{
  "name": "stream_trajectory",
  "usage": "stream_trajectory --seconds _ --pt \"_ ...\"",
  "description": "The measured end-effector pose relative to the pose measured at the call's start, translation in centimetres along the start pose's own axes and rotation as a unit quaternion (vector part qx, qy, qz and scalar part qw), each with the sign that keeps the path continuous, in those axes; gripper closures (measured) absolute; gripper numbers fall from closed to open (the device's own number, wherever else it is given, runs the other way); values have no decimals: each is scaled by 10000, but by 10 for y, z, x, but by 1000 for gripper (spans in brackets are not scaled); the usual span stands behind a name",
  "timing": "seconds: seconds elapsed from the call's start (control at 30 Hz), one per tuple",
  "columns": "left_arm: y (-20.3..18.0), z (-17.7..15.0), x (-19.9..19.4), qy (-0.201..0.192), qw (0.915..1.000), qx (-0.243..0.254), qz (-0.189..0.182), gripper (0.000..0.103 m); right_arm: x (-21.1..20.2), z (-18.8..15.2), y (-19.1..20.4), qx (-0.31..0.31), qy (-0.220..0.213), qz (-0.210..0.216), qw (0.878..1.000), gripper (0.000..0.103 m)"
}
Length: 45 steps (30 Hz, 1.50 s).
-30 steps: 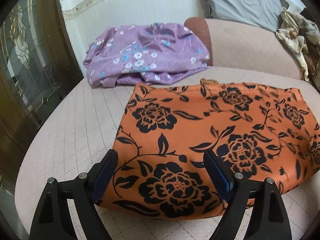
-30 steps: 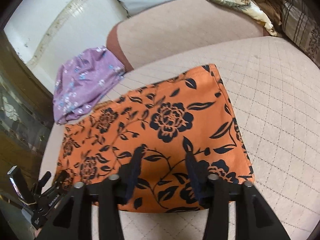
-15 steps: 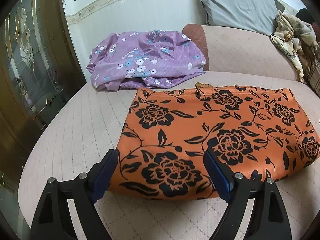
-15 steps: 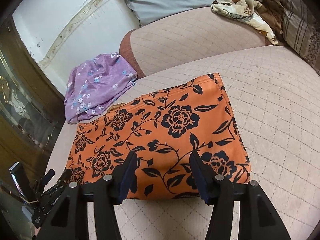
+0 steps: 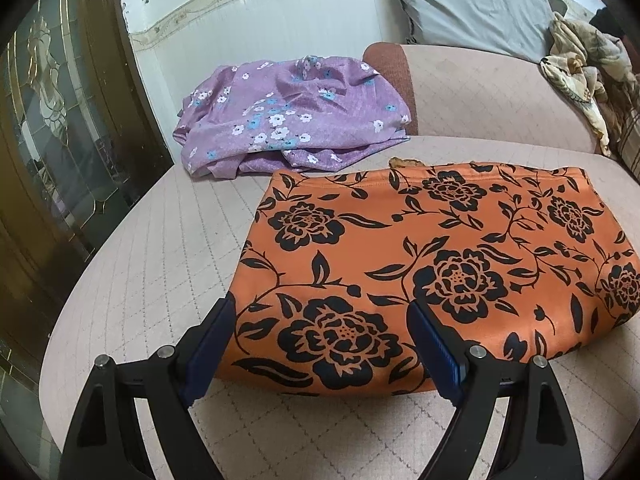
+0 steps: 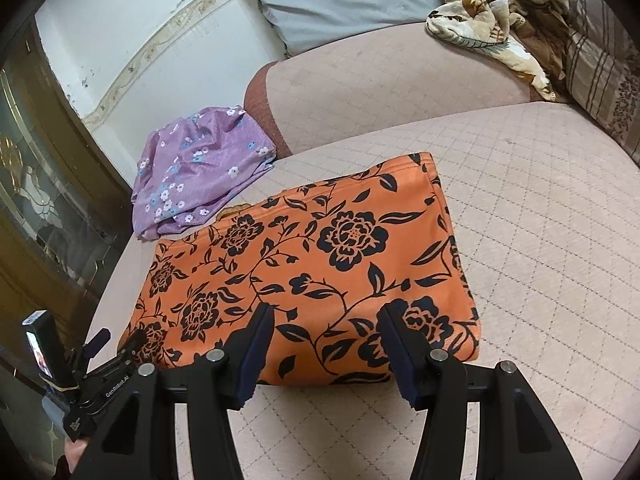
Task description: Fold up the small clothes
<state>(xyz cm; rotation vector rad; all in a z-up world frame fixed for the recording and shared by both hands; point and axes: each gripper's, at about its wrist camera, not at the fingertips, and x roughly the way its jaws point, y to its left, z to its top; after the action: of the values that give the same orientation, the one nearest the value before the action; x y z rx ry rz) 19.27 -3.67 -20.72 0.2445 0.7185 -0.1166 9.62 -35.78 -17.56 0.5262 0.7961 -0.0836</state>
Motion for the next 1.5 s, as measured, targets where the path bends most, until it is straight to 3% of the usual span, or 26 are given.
stream_trajectory --seconds 0.43,0.57,0.7,0.73,0.8,0.9,1.1,1.2,1.27,1.5 --pt "8 10 30 184 9998 34 91 15 23 13 -7 17 168 -189 9997 44" --pt "27 14 44 362 9989 -208 207 15 47 15 -19 220 536 -467 9972 44" --pt "53 10 68 756 9942 -619 453 15 64 14 -49 893 958 -243 9911 44" --pt "56 6 79 989 9919 -664 435 13 68 13 -54 987 1077 -219 9890 45" --pt "64 4 82 1009 9901 -942 254 12 82 6 -67 1298 1436 -215 9808 44" --pt "66 5 76 1037 9899 -929 259 12 78 6 -71 1424 1369 -120 9802 45" --pt "79 10 57 569 9911 -1011 651 12 46 13 -72 1351 711 -132 9882 45" --pt "83 4 71 891 9880 -986 792 12 64 7 -82 1528 1141 -310 9812 45" --pt "85 0 79 1079 9862 -1042 693 11 75 3 -89 1671 1302 -373 9766 47" --pt "98 9 59 588 9884 -1173 762 12 53 18 -76 1490 639 -177 9866 46"
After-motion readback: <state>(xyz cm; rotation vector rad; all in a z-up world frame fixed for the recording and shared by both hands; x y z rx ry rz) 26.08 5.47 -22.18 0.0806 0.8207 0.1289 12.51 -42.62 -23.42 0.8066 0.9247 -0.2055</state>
